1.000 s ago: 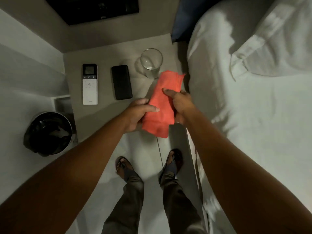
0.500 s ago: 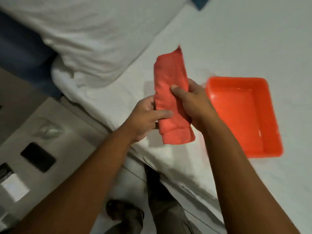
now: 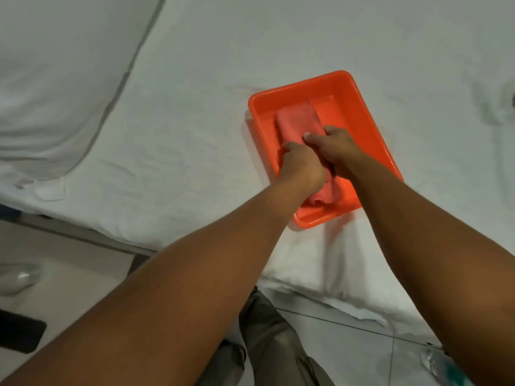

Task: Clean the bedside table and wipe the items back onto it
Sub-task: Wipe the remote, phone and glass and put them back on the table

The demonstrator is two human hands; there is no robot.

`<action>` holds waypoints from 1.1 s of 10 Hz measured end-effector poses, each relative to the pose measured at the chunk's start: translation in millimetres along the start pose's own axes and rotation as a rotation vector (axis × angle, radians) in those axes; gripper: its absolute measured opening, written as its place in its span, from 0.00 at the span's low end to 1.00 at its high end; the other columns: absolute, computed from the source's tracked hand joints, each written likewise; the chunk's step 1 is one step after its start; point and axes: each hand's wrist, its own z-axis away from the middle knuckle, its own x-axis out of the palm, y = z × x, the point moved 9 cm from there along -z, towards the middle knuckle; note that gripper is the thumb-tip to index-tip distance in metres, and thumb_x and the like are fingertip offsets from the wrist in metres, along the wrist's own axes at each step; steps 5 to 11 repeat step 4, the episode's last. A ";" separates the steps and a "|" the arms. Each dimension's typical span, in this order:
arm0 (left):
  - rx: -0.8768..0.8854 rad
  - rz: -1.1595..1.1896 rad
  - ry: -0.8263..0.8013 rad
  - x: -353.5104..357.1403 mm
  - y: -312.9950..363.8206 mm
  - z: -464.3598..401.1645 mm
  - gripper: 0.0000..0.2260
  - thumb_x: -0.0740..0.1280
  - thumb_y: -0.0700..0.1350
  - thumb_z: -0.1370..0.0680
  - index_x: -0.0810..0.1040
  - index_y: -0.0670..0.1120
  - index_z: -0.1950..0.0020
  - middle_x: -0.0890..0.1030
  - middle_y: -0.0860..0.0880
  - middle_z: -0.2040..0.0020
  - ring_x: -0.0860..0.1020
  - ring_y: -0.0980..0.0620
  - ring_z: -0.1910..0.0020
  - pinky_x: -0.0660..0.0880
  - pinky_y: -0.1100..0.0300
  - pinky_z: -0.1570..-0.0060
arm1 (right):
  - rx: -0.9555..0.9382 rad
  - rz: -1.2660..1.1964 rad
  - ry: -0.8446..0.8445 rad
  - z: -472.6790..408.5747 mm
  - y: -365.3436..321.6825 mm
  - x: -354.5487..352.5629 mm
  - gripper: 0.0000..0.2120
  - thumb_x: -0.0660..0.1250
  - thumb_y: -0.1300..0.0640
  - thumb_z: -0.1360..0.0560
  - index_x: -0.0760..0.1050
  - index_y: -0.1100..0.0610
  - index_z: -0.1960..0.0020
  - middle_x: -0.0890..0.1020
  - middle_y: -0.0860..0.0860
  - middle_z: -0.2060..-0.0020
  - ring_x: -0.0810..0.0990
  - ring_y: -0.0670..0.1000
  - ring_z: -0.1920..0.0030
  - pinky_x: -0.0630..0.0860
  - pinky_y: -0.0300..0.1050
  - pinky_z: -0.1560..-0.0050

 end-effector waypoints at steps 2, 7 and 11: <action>0.026 -0.181 0.051 -11.5 8.9 12.4 0.44 0.70 0.41 0.25 0.42 0.31 0.22 0.59 0.34 0.23 0.68 0.37 0.27 0.70 0.49 0.30 | -0.001 0.543 0.073 -2.4 -9.3 8.0 0.34 0.73 0.45 0.26 0.66 0.62 0.28 0.72 0.64 0.31 0.72 0.64 0.31 0.71 0.56 0.32; 0.342 -0.368 0.167 -96.9 15.6 56.0 0.33 0.66 0.35 0.27 0.57 0.36 0.24 0.67 0.37 0.28 0.67 0.37 0.28 0.69 0.46 0.31 | -0.155 0.754 0.169 54.1 -77.6 45.5 0.26 0.62 0.49 0.20 0.65 0.61 0.27 0.68 0.65 0.29 0.66 0.67 0.29 0.65 0.59 0.30; 0.342 -0.368 0.167 -96.9 15.6 56.0 0.33 0.66 0.35 0.27 0.57 0.36 0.24 0.67 0.37 0.28 0.67 0.37 0.28 0.69 0.46 0.31 | -0.155 0.754 0.169 54.1 -77.6 45.5 0.26 0.62 0.49 0.20 0.65 0.61 0.27 0.68 0.65 0.29 0.66 0.67 0.29 0.65 0.59 0.30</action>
